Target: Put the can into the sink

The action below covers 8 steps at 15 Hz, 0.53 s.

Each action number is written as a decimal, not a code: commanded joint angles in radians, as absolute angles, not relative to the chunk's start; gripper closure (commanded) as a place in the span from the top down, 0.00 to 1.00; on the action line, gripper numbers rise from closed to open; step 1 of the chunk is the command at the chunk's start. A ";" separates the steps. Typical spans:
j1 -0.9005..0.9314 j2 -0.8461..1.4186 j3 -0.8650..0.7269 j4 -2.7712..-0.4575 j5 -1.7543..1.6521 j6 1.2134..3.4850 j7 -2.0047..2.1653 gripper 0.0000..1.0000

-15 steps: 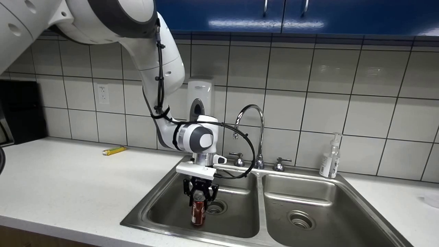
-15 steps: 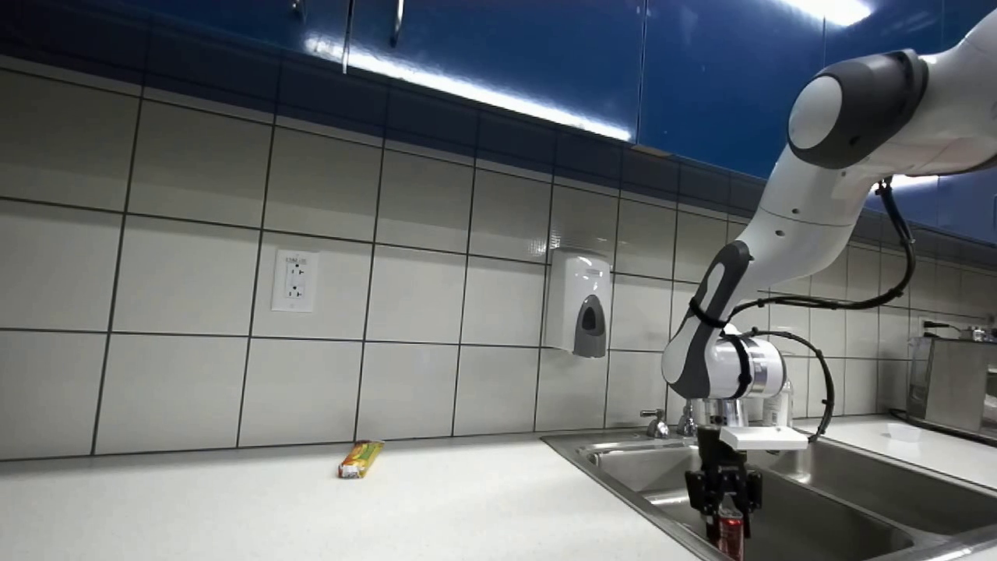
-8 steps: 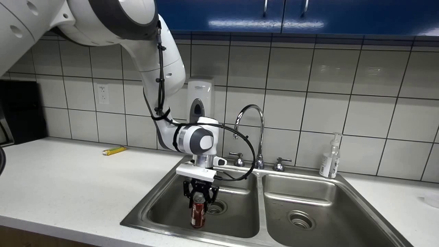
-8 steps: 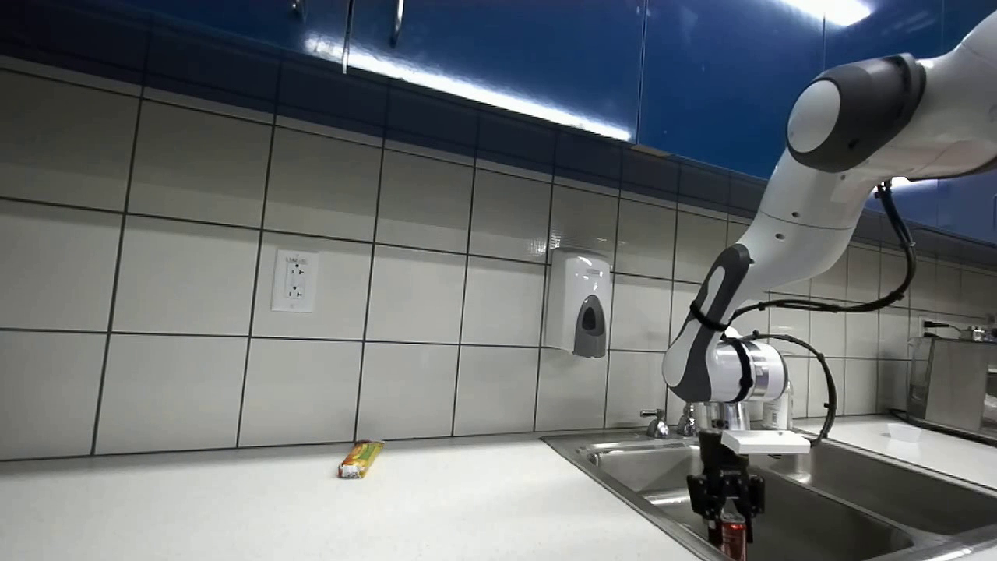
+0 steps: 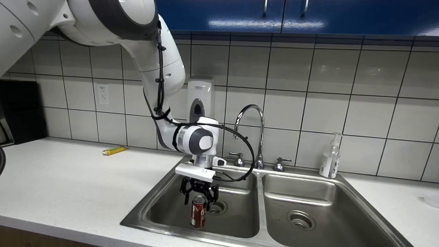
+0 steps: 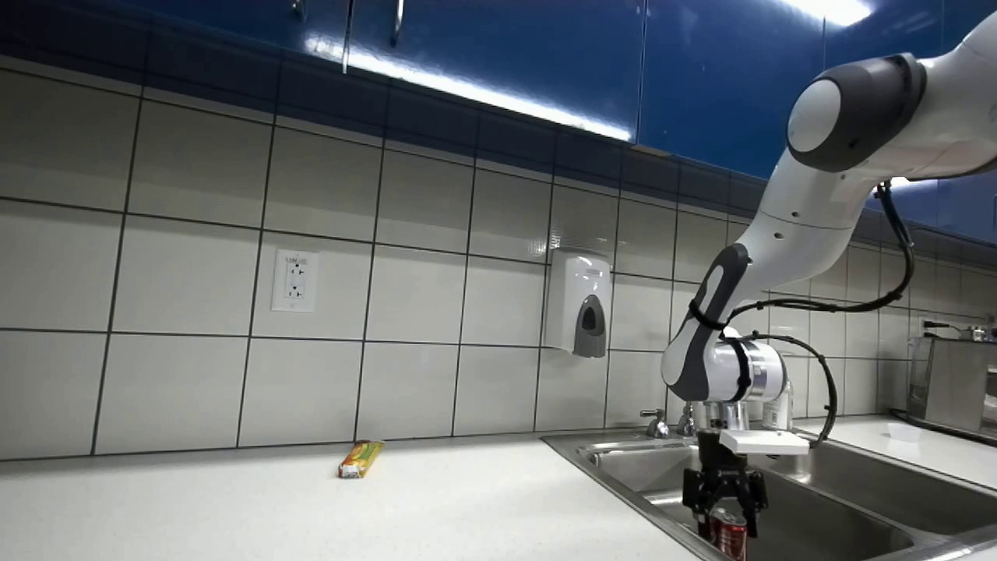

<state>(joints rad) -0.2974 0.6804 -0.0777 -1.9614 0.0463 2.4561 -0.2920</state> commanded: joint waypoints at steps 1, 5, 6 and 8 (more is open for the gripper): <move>-0.314 0.619 -0.059 -1.981 0.053 2.393 -0.318 1.00; -0.277 0.484 -0.078 -2.047 0.021 2.346 -0.302 1.00; -0.264 0.444 -0.079 -2.068 0.011 2.336 -0.299 1.00; -0.232 0.370 -0.078 -2.106 -0.012 2.315 -0.291 1.00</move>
<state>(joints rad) -0.2708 0.5161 -0.0764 -2.0093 0.0253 2.3600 -0.2920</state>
